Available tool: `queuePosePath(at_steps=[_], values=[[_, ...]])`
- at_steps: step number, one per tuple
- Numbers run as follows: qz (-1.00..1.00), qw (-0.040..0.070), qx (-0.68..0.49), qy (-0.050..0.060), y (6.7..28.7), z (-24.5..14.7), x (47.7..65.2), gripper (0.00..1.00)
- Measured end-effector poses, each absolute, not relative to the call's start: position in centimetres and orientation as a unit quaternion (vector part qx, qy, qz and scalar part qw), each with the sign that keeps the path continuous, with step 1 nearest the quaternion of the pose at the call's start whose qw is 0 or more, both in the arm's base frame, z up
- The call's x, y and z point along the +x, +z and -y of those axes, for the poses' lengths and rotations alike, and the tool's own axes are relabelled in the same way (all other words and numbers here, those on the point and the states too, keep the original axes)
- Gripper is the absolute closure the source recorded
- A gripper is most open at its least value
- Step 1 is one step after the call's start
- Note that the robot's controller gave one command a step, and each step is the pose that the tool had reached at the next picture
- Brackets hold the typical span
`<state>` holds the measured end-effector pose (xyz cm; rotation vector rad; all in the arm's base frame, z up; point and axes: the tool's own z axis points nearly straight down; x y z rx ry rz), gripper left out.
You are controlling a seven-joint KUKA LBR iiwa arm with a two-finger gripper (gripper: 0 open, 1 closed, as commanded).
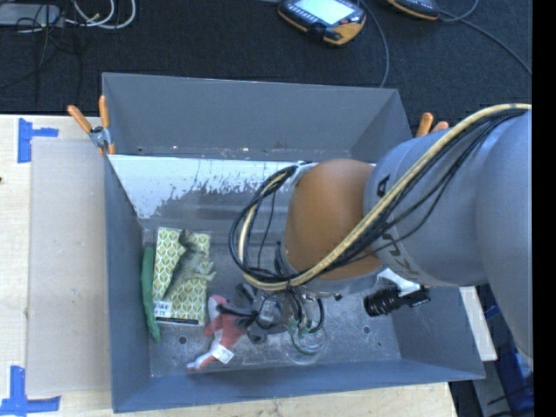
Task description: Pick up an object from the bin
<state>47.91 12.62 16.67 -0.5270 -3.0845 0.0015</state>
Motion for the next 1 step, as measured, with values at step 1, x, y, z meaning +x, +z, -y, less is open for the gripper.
queuePosePath(at_steps=[1], values=[[0.986,0.006,-0.168,0.001,18.38,-12.62,47.91,1.00]])
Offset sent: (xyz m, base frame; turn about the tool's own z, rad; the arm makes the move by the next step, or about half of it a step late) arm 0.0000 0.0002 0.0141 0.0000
